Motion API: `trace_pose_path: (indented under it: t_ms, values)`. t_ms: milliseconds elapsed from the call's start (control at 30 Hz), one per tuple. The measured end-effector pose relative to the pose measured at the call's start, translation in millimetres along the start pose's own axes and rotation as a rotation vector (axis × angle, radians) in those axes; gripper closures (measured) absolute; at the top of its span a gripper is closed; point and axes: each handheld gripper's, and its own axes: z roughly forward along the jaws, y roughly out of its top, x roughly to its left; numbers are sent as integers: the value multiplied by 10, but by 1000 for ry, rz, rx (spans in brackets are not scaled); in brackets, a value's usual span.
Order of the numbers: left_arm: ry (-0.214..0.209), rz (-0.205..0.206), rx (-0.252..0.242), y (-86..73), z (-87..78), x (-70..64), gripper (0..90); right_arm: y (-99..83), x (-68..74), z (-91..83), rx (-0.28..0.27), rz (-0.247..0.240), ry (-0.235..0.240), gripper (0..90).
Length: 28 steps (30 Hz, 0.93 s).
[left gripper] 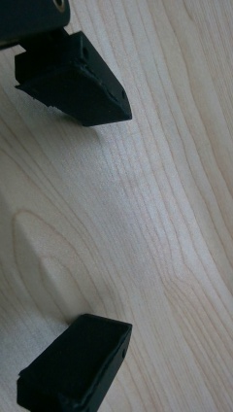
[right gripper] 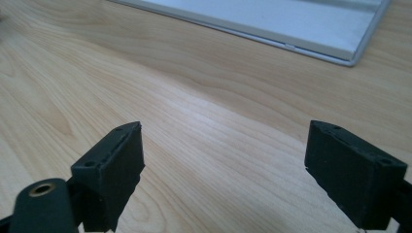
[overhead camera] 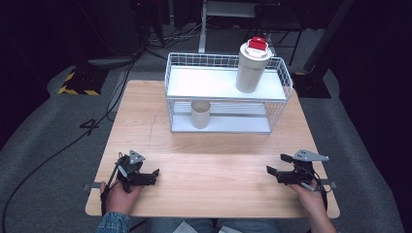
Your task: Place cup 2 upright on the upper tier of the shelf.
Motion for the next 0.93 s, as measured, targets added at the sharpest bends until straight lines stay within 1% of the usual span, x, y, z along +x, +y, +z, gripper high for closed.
trace_pose_path:
  t_ms: [100,133,233,300,433,500,533,567,600,633,667,800,933]
  values:
    - [0,1,1,0,-1,1,53,-48,-13,36,9,8,-18,148]
    - [0,1,1,0,0,0,53,-63,-22,49,14,1,-25,148]
    - [0,0,0,0,0,0,53,-103,-33,92,30,9,-33,149]
    - [0,2,1,0,-1,1,53,-132,-45,126,46,8,-48,148]
    - [0,1,1,0,-1,1,53,-147,-73,163,74,8,-61,150]
    - [0,0,0,0,0,0,53,-147,-70,165,74,3,-75,150]
    - [0,1,1,0,-1,0,53,-148,-70,167,85,0,-82,151]
    - [0,1,1,0,0,0,53,-148,-73,174,97,-3,-84,153]
    - [0,1,1,0,0,0,53,-152,-74,189,131,-8,-100,153]
    - [0,0,0,0,0,0,53,-152,-56,199,145,-46,-122,148]
    - [1,1,0,0,-1,1,53,-151,-46,202,149,-58,-126,144]
    - [0,0,0,0,0,0,53,-151,-47,206,150,-56,-124,133]
    - [0,0,1,0,-1,0,53,-149,-53,212,157,-49,-137,104]
